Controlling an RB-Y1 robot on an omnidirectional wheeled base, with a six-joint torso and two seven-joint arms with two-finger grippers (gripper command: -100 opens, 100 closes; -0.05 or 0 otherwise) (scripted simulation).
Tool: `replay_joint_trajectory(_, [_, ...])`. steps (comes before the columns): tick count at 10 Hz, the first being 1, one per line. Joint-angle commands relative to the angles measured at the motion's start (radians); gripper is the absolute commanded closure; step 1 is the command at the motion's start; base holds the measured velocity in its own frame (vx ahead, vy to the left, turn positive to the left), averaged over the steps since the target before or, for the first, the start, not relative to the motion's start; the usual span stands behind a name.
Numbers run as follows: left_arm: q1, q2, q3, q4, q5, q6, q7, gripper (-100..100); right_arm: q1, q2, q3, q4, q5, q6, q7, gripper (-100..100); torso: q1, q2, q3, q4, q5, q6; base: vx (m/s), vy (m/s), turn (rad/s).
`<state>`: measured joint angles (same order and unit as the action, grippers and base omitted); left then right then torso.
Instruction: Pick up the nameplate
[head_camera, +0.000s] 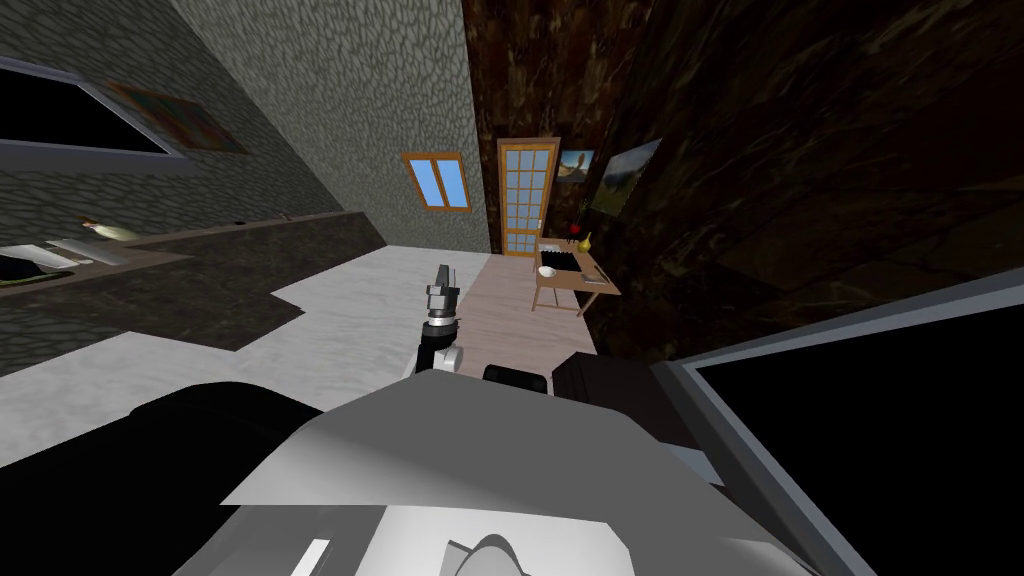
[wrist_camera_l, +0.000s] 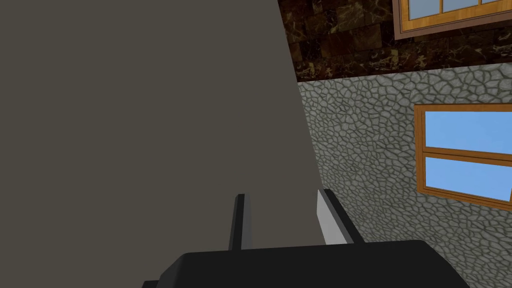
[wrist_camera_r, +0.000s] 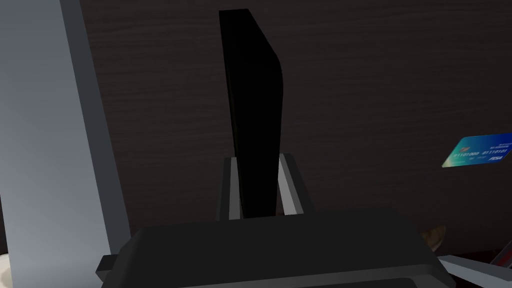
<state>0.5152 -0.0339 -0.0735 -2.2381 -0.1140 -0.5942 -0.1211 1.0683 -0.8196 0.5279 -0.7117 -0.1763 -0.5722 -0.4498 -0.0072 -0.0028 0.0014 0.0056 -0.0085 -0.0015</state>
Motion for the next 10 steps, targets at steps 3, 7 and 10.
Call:
replay_joint_trajectory(3, [0.000,0.000,0.000,0.000,0.000,0.000,0.000,0,-0.072,-0.106,0.094,-0.092,-0.109,0.029,0.081,100,0.000,0.000,0.001,0.003,-0.004,0.000,-0.002,0.006,-0.215])
replay_joint_trajectory(7, [0.000,0.000,0.000,0.000,0.000,0.000,0.000,0,-0.135,-0.181,0.197,-0.135,-0.225,0.041,0.119,100,-0.006,-0.001,0.004,0.009,-0.011,-0.006,0.002,0.008,-0.112])
replay_joint_trajectory(10, [0.000,0.000,0.000,0.000,0.000,0.000,0.000,0,-0.182,-0.243,0.277,-0.178,-0.303,0.053,0.157,100,-0.010,-0.002,0.005,0.011,-0.015,-0.007,0.006,0.005,-0.123])
